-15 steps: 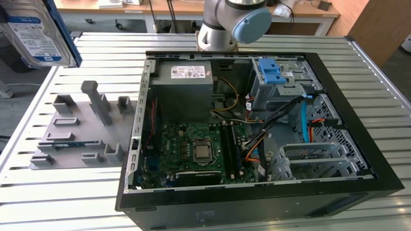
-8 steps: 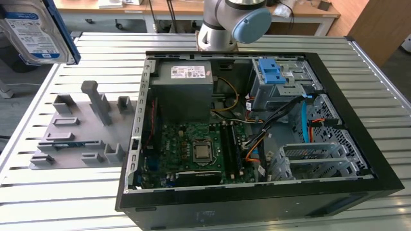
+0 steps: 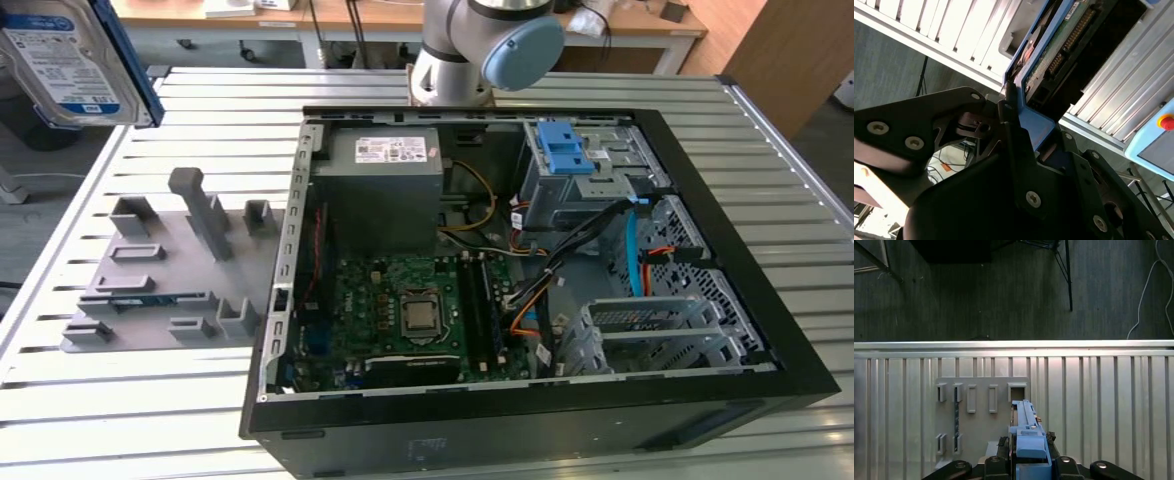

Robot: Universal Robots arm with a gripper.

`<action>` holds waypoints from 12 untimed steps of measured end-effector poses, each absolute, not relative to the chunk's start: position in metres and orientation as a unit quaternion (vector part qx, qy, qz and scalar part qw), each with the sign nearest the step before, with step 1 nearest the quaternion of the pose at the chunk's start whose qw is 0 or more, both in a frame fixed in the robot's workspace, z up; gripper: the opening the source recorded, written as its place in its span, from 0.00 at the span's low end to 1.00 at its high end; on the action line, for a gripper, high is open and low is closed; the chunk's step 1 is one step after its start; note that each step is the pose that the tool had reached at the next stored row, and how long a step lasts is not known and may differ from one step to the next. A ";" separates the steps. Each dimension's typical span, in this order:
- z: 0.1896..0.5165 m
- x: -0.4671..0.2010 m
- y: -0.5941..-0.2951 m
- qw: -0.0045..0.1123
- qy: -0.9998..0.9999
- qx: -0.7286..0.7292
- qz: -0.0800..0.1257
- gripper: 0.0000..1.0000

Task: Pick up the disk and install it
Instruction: 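Pick up the disk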

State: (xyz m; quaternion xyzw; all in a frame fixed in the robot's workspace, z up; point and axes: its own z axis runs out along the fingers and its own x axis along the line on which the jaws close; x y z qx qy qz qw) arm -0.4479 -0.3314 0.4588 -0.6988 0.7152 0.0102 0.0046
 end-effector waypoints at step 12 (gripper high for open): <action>0.475 -0.448 -0.331 0.005 0.715 -0.699 0.010 0.36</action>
